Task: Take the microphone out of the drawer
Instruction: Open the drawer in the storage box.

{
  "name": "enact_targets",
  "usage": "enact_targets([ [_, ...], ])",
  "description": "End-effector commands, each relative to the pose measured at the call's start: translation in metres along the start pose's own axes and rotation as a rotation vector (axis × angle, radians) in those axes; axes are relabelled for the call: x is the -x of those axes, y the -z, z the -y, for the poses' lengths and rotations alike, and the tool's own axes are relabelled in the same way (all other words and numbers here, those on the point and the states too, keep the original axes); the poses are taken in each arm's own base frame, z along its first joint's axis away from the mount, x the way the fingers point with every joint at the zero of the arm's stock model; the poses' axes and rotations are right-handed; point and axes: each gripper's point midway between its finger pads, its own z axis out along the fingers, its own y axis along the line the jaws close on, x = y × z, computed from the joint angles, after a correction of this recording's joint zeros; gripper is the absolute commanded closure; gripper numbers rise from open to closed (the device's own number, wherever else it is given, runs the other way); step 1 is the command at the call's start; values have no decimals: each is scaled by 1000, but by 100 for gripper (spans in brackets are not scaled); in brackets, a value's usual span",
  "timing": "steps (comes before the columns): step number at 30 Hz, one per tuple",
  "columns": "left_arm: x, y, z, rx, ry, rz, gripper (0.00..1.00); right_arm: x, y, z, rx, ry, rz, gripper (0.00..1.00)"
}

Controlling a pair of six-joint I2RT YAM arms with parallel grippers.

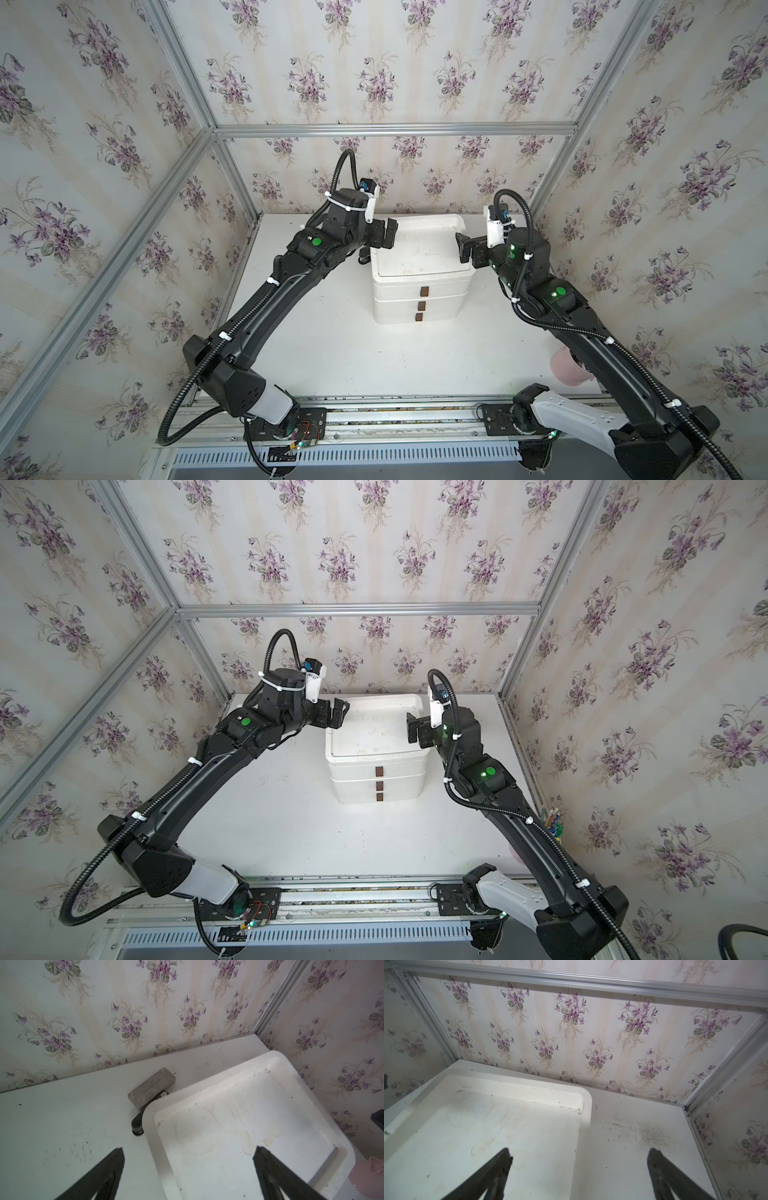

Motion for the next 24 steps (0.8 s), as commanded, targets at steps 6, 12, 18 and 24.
enact_targets([
  [6,-32,9,-1,-20,15,-118,1,-20,3,-30,179,-133,-47,0],
  [12,-65,16,-19,44,-5,-156,1,-10,34,-37,223,-127,29,0],
  [18,-90,25,-12,-20,-9,-200,1,-46,33,-45,250,-200,-143,0],
  [24,-94,15,-16,-19,-89,-215,1,-72,30,-29,154,-183,-176,0],
])
